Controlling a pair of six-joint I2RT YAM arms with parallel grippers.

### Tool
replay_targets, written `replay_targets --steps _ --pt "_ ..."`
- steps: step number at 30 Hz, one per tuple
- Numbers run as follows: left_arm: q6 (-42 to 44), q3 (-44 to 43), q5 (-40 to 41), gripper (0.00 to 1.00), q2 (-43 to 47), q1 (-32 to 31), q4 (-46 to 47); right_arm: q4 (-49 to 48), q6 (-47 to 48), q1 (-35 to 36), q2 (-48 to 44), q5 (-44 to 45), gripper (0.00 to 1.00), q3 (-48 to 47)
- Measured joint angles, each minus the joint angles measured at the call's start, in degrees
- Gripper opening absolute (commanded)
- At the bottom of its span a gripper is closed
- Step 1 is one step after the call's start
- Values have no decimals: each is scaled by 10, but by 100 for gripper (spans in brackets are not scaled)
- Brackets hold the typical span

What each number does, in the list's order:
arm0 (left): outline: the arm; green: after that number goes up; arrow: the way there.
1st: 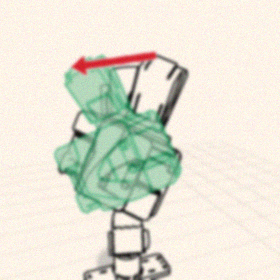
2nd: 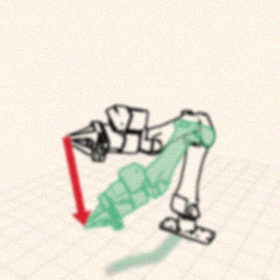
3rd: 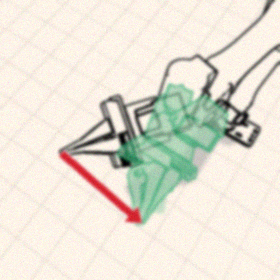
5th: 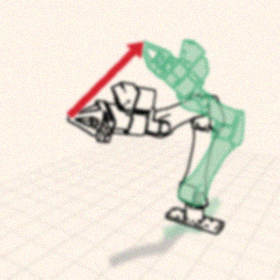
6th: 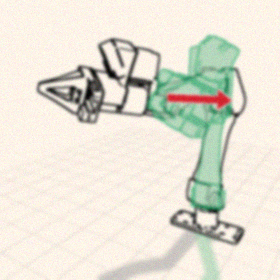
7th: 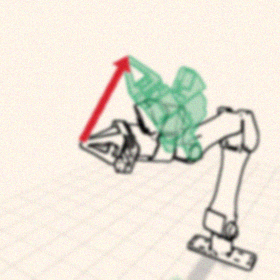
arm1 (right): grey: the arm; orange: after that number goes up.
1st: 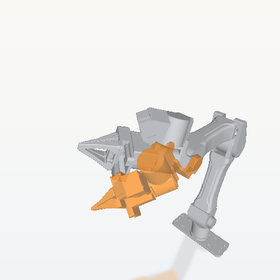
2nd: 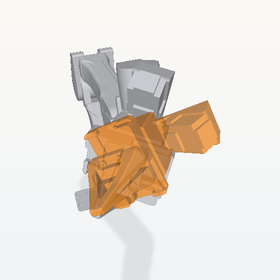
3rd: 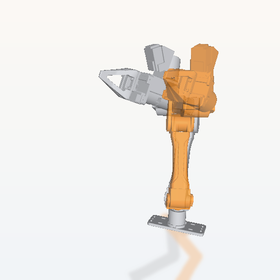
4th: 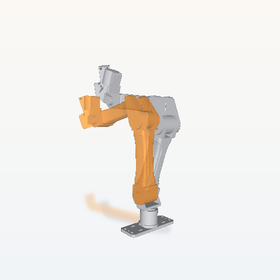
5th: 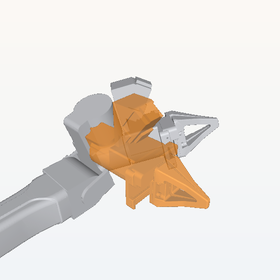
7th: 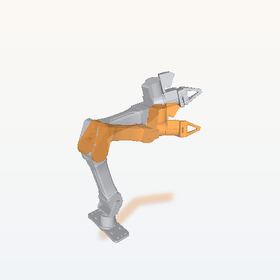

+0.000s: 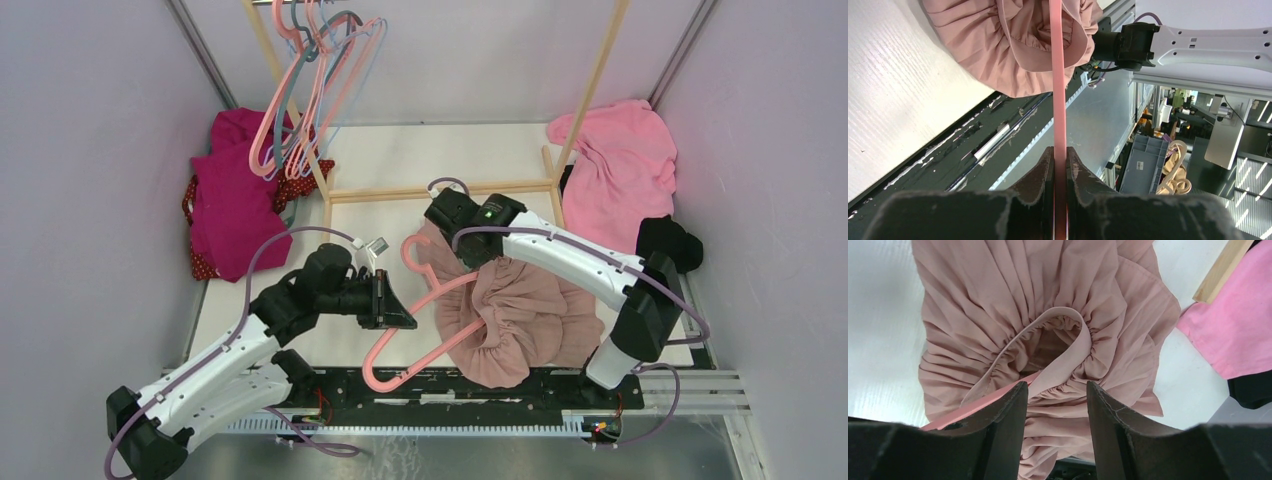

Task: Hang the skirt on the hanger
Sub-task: Hang the skirt on the hanger.

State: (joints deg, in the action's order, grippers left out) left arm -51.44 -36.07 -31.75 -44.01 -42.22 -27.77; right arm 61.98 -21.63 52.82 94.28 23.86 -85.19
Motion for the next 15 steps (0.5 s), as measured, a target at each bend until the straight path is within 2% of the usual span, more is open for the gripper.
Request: replay_targets --steps 10,15 --pt "0 -11 -4 3 12 0 -9 -10 0 -18 30 9 52 11" --pt "0 -11 -4 3 14 0 -12 -16 0 -25 58 12 46 14"
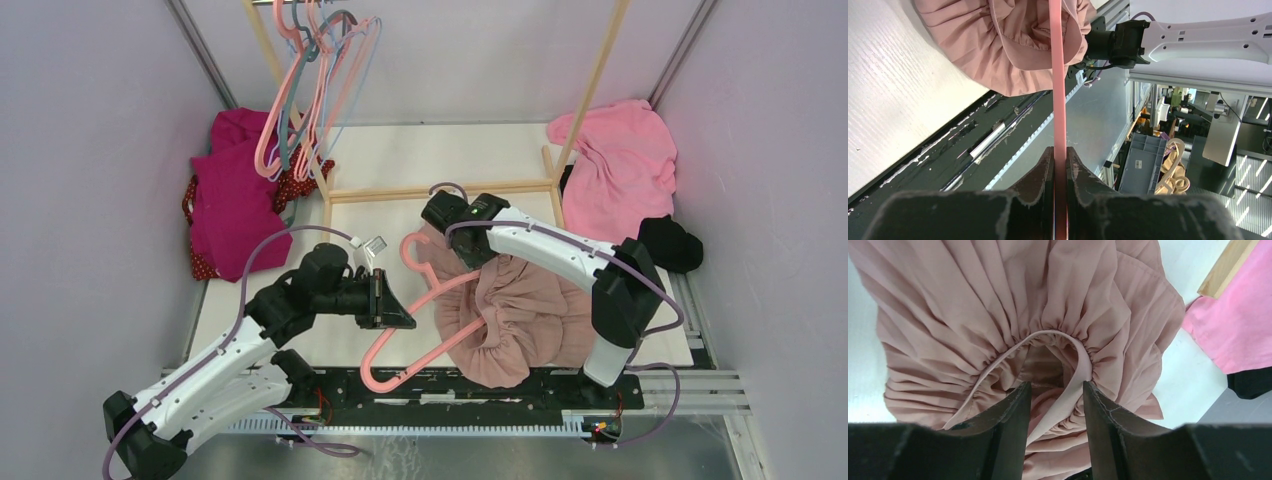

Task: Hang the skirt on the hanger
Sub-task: Hang the skirt on the hanger.

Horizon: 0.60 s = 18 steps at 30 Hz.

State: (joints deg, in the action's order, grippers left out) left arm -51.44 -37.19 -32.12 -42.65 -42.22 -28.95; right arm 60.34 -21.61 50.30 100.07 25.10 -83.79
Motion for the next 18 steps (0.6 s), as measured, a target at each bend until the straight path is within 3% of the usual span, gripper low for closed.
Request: replay_targets --steps 4,11,18 --pt "0 0 0 3 0 0 -3 0 0 -5 6 11 38 9" --pt "0 0 0 3 0 0 -5 2 14 -18 10 34 3 10" --pt "6 -11 21 3 -15 0 -14 19 35 -10 11 34 1 -34"
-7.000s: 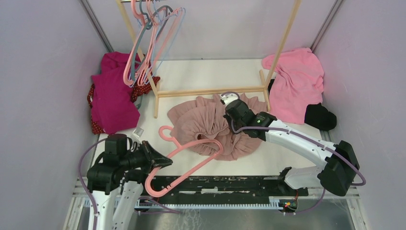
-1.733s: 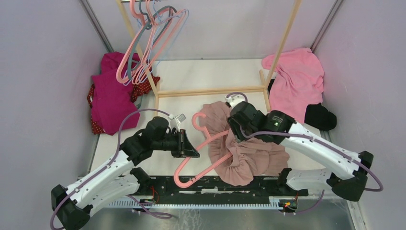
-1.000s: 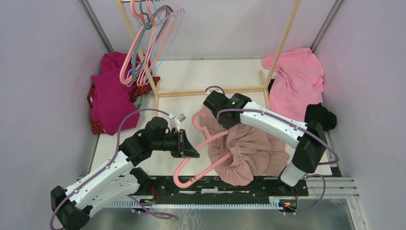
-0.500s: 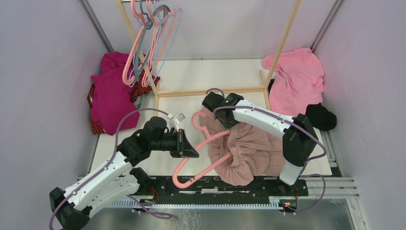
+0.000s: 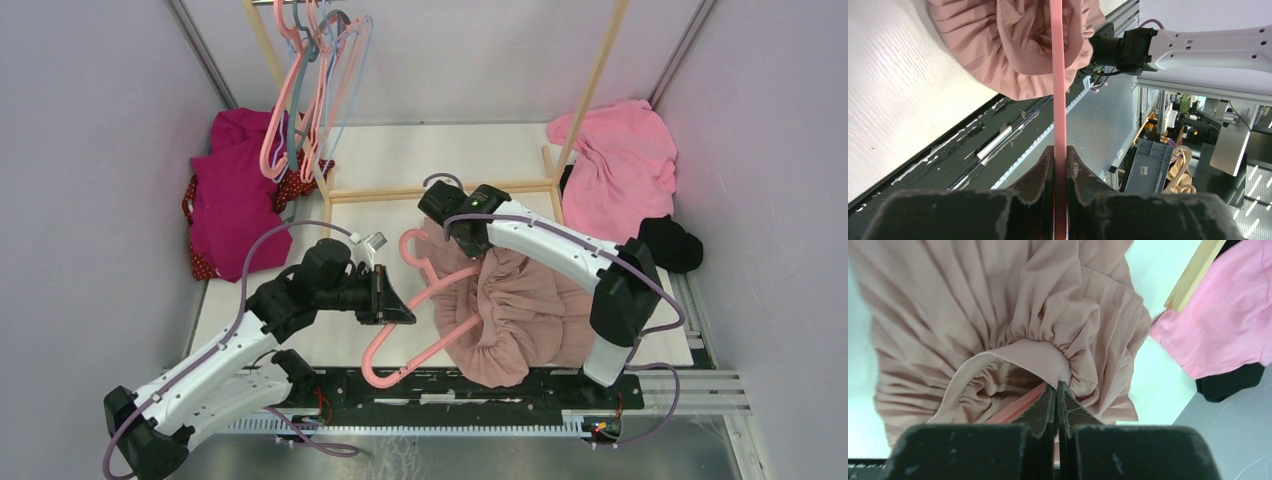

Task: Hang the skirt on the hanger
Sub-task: Hang the skirt on the hanger.

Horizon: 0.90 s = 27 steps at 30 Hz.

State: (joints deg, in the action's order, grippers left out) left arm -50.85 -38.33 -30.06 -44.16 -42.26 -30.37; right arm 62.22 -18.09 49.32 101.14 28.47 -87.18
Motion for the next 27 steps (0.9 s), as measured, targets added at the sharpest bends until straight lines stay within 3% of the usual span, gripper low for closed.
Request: replay_targets --steps 7,14,27 --pt "18 -69 28 3 -9 0 -17 30 15 62 -11 -4 1 -96" --pt "17 -70 64 3 14 0 -13 48 10 101 -25 -14 1 -142" --pt "-11 105 168 3 45 -3 165 53 -28 106 -14 -17 1 -162"
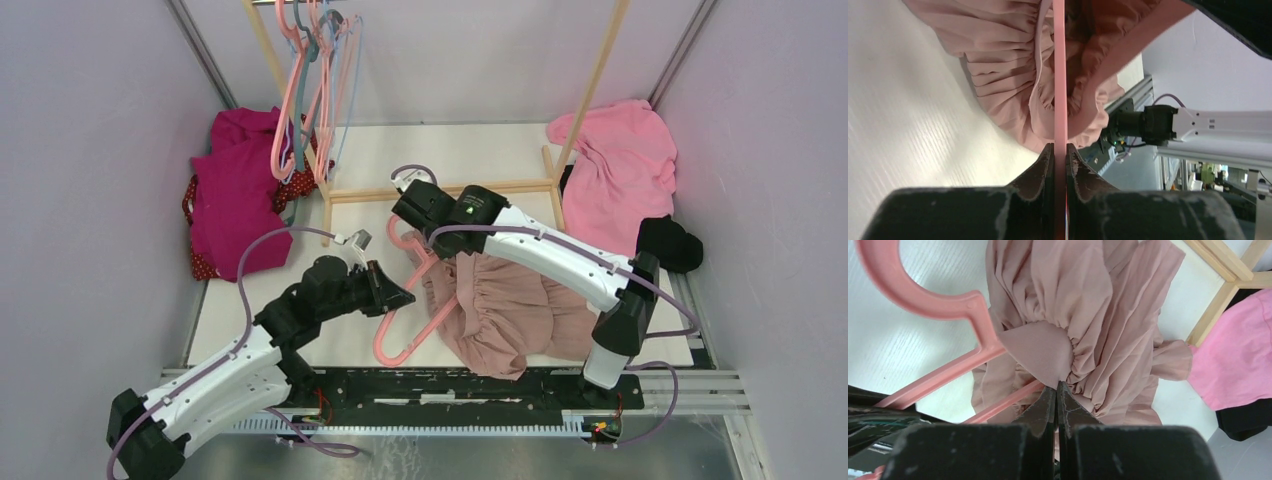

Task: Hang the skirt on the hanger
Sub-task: Hang the skirt on the hanger.

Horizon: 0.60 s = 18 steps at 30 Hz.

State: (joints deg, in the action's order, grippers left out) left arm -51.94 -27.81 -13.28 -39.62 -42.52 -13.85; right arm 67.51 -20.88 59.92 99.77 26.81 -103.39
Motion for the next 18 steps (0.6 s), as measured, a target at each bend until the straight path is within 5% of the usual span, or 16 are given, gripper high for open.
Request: replay_targets --steps 12,15,18 --pt "-23 66 115 3 -76 -49 245 -47 -12 -1 74 -25 2 -2" --pt "-23 89 152 3 -96 -66 289 -54 -10 -5 88 -41 32 -1" --pt "-23 103 181 3 -107 -79 316 -59 -6 -11 88 -49 41 10"
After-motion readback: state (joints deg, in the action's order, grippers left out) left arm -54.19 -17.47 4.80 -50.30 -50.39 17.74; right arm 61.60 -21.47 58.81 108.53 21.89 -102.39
